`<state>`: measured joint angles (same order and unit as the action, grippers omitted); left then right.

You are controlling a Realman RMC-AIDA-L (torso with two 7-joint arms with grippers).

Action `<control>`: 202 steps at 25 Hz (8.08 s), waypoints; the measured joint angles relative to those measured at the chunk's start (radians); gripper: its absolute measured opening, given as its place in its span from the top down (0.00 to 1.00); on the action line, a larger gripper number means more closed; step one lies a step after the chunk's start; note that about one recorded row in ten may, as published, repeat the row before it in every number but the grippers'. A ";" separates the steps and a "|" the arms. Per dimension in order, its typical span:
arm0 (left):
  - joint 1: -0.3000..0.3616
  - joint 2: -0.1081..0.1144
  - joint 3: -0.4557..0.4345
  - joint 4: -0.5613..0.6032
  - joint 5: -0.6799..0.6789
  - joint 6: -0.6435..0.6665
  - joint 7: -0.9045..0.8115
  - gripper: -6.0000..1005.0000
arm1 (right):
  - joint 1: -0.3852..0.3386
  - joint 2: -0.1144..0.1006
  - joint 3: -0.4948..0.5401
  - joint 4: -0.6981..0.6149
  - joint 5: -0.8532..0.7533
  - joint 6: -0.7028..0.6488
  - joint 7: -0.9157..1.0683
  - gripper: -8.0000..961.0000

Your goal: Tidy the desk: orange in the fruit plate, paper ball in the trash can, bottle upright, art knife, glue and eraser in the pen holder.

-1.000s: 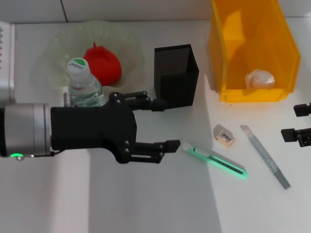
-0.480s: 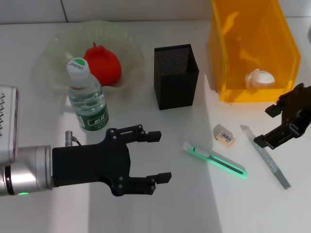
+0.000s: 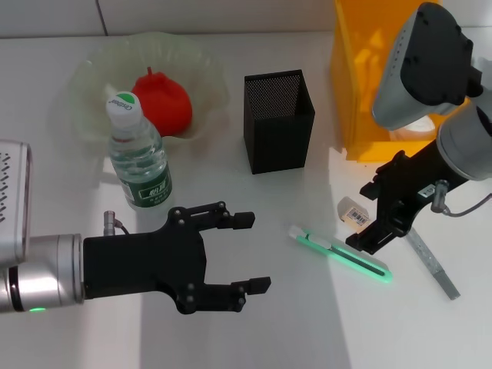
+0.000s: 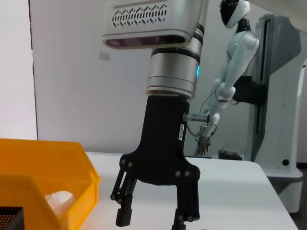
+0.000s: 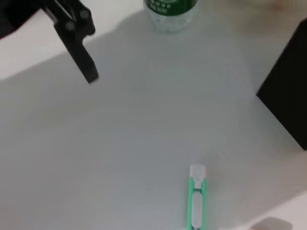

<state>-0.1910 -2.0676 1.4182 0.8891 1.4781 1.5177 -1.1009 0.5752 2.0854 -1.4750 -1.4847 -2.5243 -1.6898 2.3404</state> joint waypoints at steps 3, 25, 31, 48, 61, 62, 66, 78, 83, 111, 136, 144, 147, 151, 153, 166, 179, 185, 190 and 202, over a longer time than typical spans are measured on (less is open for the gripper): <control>-0.006 0.000 -0.001 -0.003 0.000 0.000 -0.003 0.20 | 0.012 0.000 -0.007 0.014 0.004 0.010 0.021 0.16; -0.029 0.001 -0.020 0.016 0.001 0.004 -0.106 0.20 | 0.137 0.000 -0.022 0.156 0.017 -0.010 0.129 0.16; -0.041 0.002 -0.021 0.018 0.002 0.004 -0.106 0.20 | 0.183 0.001 -0.025 0.258 0.017 0.002 0.164 0.17; -0.061 0.002 -0.021 0.006 0.096 -0.018 -0.128 0.20 | 0.200 0.001 -0.161 0.271 0.006 0.086 0.220 0.17; -0.060 -0.003 -0.023 -0.004 0.132 -0.046 -0.125 0.20 | 0.240 0.002 -0.265 0.322 0.004 0.149 0.242 0.17; -0.061 -0.003 -0.022 -0.004 0.132 -0.046 -0.125 0.20 | 0.241 0.002 -0.270 0.322 0.004 0.153 0.245 0.17; -0.062 -0.003 -0.021 -0.005 0.132 -0.049 -0.123 0.20 | 0.247 0.003 -0.283 0.334 0.003 0.166 0.248 0.17; -0.065 -0.002 -0.027 -0.017 0.131 -0.050 -0.121 0.20 | 0.262 0.004 -0.344 0.349 -0.010 0.207 0.276 0.18; -0.066 -0.002 -0.026 -0.018 0.131 -0.050 -0.120 0.20 | 0.265 0.004 -0.344 0.364 -0.010 0.211 0.283 0.18; -0.071 -0.003 -0.019 -0.019 0.131 -0.050 -0.119 0.20 | 0.288 0.007 -0.383 0.417 -0.001 0.245 0.305 0.59; -0.071 -0.002 -0.025 -0.019 0.130 -0.040 -0.119 0.20 | 0.277 0.000 -0.265 0.320 -0.001 0.169 0.300 0.88; -0.080 -0.003 -0.020 -0.017 0.129 -0.039 -0.119 0.20 | 0.277 -0.001 -0.230 0.329 -0.007 0.138 0.245 0.93; -0.086 -0.004 -0.019 -0.019 0.130 -0.042 -0.121 0.20 | 0.273 0.002 -0.257 0.329 0.000 0.137 0.230 0.85; -0.086 -0.003 -0.019 -0.019 0.130 -0.042 -0.121 0.20 | 0.269 0.004 -0.272 0.327 0.014 0.136 0.223 0.74; -0.086 -0.003 -0.019 -0.020 0.130 -0.042 -0.121 0.20 | 0.268 0.004 -0.283 0.330 0.015 0.140 0.217 0.65; -0.083 -0.002 -0.019 -0.021 0.131 -0.040 -0.122 0.20 | 0.235 0.004 -0.329 0.329 0.013 0.182 0.153 0.51; -0.085 -0.002 -0.018 -0.030 0.131 -0.039 -0.121 0.20 | 0.230 0.002 -0.344 0.337 -0.008 0.207 0.143 0.52; -0.087 -0.002 -0.018 -0.031 0.131 -0.039 -0.121 0.20 | 0.230 0.002 -0.345 0.344 -0.009 0.219 0.140 0.52; -0.087 -0.002 -0.018 -0.032 0.131 -0.039 -0.121 0.20 | 0.232 0.002 -0.345 0.364 -0.009 0.232 0.139 0.53; -0.087 -0.002 -0.018 -0.032 0.131 -0.039 -0.122 0.20 | 0.240 0.004 -0.344 0.393 -0.005 0.243 0.134 0.66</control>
<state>-0.2776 -2.0693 1.4005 0.8574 1.6091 1.4788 -1.2229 0.8148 2.0890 -1.8192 -1.0913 -2.5294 -1.4473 2.4748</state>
